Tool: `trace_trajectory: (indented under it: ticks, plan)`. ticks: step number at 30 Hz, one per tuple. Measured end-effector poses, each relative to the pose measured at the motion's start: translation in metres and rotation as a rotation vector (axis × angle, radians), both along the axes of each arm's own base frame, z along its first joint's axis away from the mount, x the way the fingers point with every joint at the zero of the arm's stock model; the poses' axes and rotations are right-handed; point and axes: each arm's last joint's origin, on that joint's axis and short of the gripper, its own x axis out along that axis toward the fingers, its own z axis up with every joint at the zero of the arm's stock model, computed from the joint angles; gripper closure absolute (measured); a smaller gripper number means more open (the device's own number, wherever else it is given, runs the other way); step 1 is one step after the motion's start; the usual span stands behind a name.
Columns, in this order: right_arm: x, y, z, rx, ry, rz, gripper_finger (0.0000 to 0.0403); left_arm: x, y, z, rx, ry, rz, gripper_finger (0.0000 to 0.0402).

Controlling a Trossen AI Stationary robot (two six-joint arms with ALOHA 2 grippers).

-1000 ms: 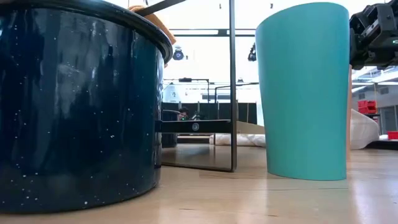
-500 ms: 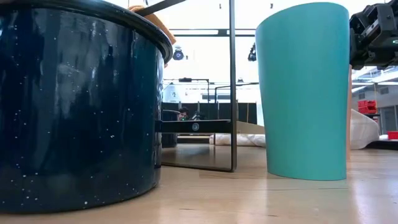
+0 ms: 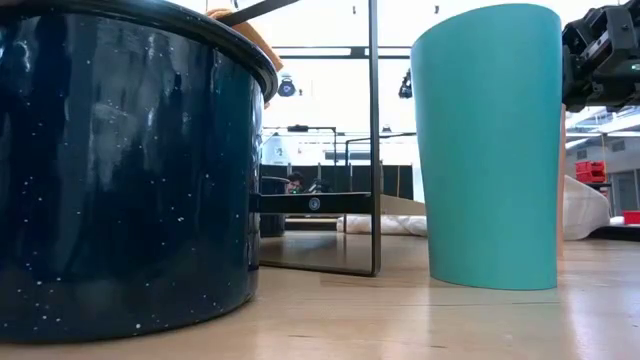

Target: Stack small to large cups/mugs on shelf

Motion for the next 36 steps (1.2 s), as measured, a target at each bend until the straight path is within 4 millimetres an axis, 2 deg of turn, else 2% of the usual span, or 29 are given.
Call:
trace_trajectory:
  ticks: [36]
  plan:
    - [0.0, 0.0, 0.0, 0.0, 0.0, 0.0, 0.038, 0.0, 0.0, 0.0, 0.0, 0.0, 0.0, 0.033]
